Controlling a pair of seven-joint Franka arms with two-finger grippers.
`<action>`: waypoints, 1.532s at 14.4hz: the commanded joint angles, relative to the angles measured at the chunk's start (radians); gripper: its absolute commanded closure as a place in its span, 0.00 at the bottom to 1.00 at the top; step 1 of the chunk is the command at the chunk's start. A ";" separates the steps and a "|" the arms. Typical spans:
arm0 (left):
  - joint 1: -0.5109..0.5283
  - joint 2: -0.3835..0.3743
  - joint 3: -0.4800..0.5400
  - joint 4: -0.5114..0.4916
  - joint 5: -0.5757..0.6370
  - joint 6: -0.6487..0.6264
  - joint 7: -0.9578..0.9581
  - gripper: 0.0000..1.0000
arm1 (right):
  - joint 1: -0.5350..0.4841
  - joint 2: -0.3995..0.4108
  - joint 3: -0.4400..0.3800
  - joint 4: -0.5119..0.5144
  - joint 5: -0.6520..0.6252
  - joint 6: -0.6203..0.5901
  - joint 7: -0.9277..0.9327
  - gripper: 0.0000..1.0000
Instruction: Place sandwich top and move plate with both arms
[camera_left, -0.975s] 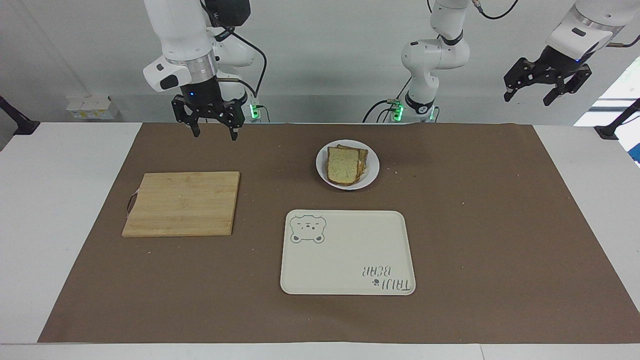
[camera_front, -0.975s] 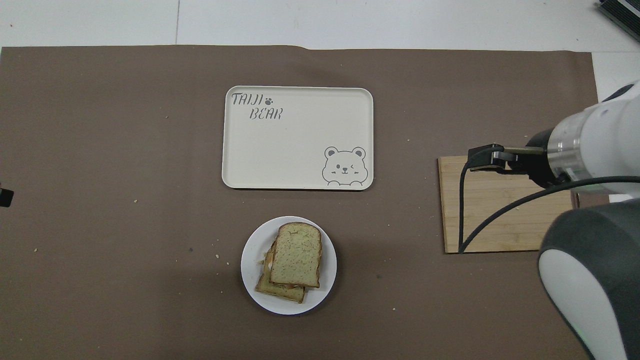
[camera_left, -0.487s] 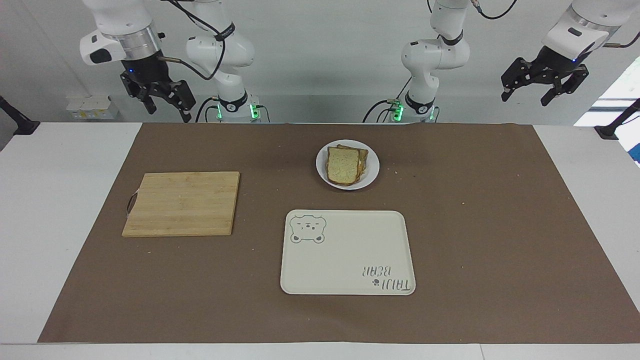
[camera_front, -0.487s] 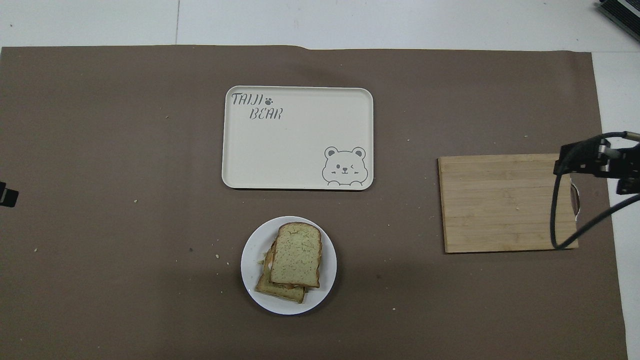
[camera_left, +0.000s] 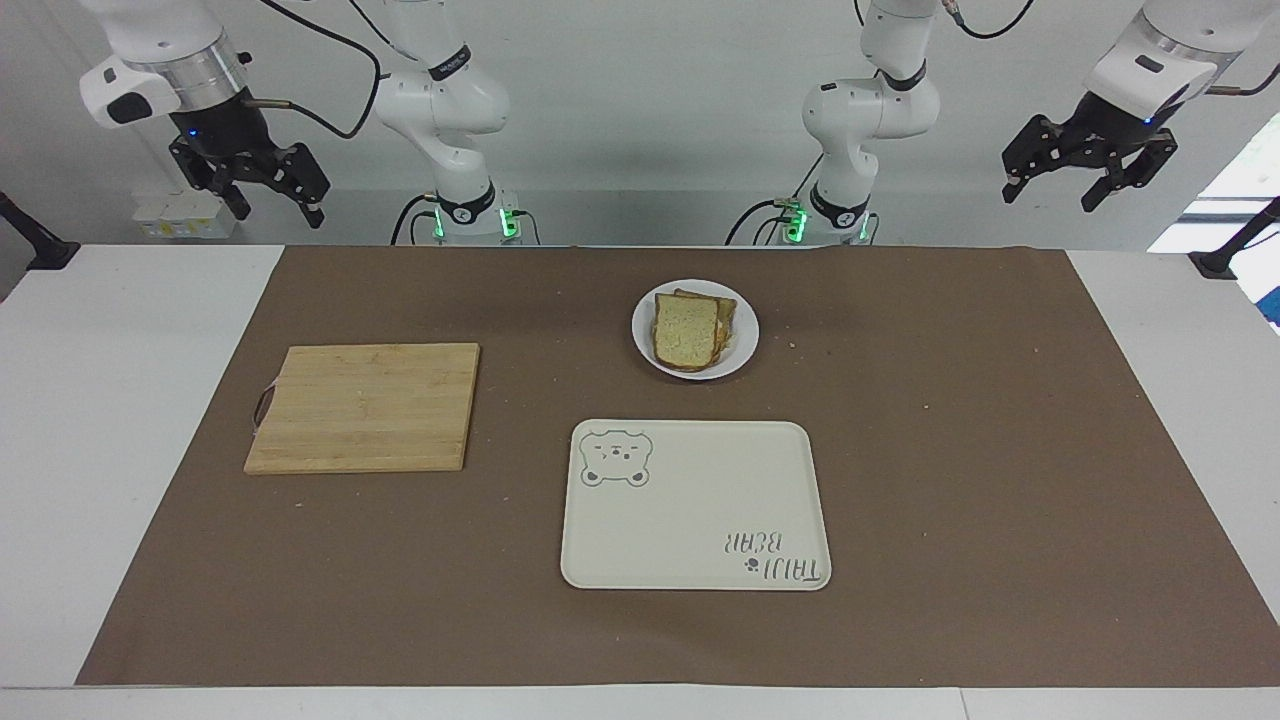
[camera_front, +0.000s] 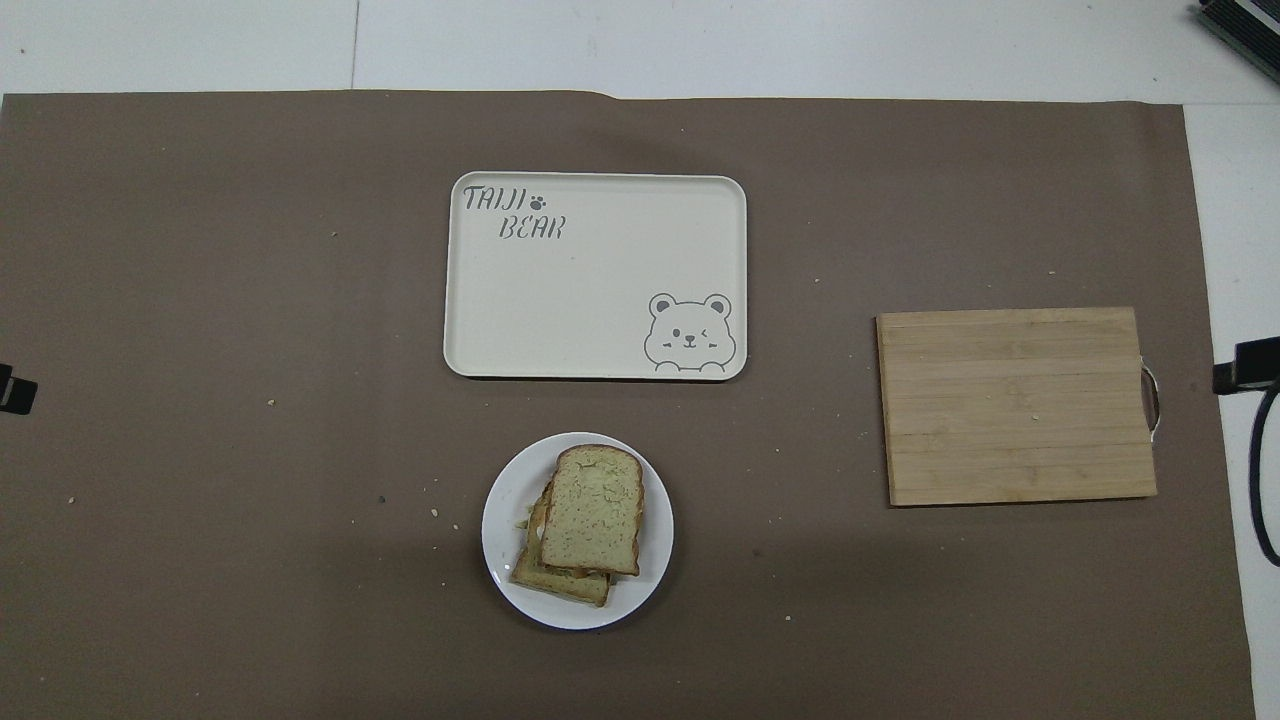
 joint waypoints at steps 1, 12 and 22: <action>-0.009 -0.016 0.008 -0.013 -0.004 -0.009 -0.010 0.00 | 0.028 -0.047 0.027 -0.065 -0.019 0.045 0.002 0.00; 0.005 -0.018 0.019 -0.011 -0.002 -0.009 -0.010 0.00 | 0.049 -0.039 0.021 -0.059 -0.009 0.035 0.013 0.00; 0.005 -0.016 0.017 -0.011 -0.002 -0.009 -0.010 0.00 | 0.048 -0.042 0.017 -0.064 -0.009 0.035 0.013 0.00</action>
